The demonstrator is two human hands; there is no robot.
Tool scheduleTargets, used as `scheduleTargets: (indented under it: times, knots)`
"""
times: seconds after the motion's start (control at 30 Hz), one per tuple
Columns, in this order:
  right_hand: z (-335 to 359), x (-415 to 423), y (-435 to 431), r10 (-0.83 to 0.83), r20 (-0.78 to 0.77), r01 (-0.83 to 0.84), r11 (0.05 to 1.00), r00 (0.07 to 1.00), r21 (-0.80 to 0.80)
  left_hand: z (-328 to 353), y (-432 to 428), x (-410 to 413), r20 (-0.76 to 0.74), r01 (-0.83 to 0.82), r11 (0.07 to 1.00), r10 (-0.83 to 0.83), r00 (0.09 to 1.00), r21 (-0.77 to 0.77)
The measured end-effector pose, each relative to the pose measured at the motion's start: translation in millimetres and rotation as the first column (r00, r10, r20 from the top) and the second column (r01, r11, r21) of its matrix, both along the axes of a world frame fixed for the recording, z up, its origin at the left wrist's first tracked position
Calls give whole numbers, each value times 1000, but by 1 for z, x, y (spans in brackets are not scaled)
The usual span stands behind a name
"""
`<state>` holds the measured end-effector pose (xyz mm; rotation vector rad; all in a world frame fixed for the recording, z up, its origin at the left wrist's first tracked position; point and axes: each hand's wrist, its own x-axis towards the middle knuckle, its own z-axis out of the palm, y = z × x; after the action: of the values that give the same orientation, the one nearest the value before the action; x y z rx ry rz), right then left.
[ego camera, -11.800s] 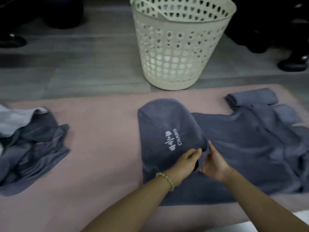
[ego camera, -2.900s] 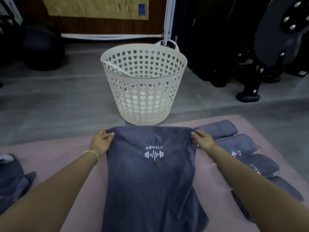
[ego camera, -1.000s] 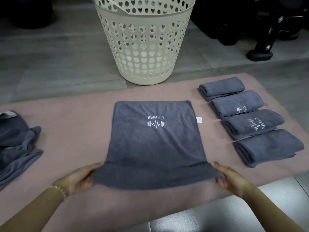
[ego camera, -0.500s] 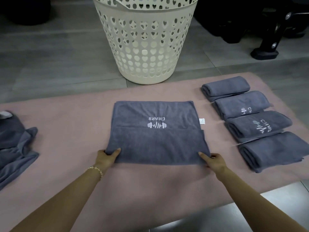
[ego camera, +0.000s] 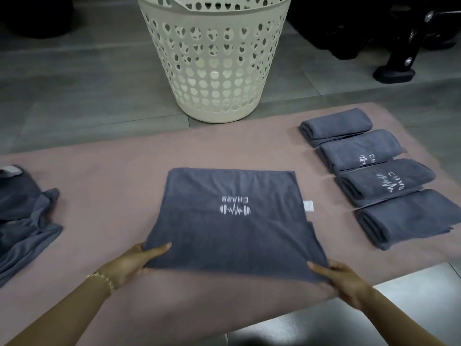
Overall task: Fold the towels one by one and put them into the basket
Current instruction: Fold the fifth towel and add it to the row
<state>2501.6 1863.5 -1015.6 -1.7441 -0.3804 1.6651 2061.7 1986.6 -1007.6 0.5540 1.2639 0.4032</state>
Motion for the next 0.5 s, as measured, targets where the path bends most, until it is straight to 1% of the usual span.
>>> scheduleTargets:
  times: [0.03, 0.07, 0.1, 0.13, 0.17, 0.2, 0.23, 0.27, 0.3, 0.33, 0.37, 0.4, 0.43, 0.47, 0.5]
  knots:
    - [-5, 2, -14, 57, -29, -58, 998, 998, -34, -1, -10, -8, -18, 96, 995, -96, 995, -22]
    - [-11, 3, -23, 126, -4, -126, 990, 992, -65, -4, -17, -15, -84, 204, 979, -206, 975, -29]
    - [-13, 1, -27, 179, 39, -176, 981, 983, -80, -7, -20, -20, -191, 314, 949, -313, 930, -26]
    - [-17, 2, -25, 209, 111, -201, 976, 971, -78, -12, -20, -24, -332, 404, 915, -381, 863, 0]
    - [-18, 1, -20, 230, 210, -223, 973, 950, -56, -16, -15, -26, -478, 469, 882, -392, 786, 48]
    - [-18, 1, -11, 252, 344, -255, 966, 905, -38, -20, -7, -27, -608, 509, 850, -336, 720, 133]
    - [-16, 0, 0, 252, 486, -290, 957, 836, 2, -23, 2, -25, -710, 520, 823, -225, 668, 229]
    - [-14, -1, 12, 212, 609, -305, 951, 764, 52, -25, 11, -21, -770, 537, 780, -114, 627, 322]
    - [-13, -3, 25, 155, 685, -315, 942, 712, 114, -26, 19, -14, -813, 591, 709, -43, 580, 384]
    - [-12, -6, 36, 132, 733, -347, 926, 667, 148, -24, 26, -6, -848, 675, 613, -14, 530, 411]
    - [-13, -7, 46, 147, 771, -394, 908, 619, 143, -23, 31, 3, -867, 756, 508, -35, 496, 412]
    - [-14, -7, 54, 187, 793, -452, 884, 579, 121, -21, 35, 12, -891, 828, 417, -87, 446, 375]
    - [-15, -6, 60, 231, 809, -508, 856, 540, 95, -21, 38, 19, -916, 883, 348, -135, 379, 314]
    - [-19, -4, 64, 278, 813, -542, 839, 511, 54, -20, 42, 26, -940, 920, 311, -165, 299, 238]
    - [-19, -2, 66, 319, 816, -565, 825, 482, 11, -21, 47, 28, -960, 943, 299, -186, 210, 149]
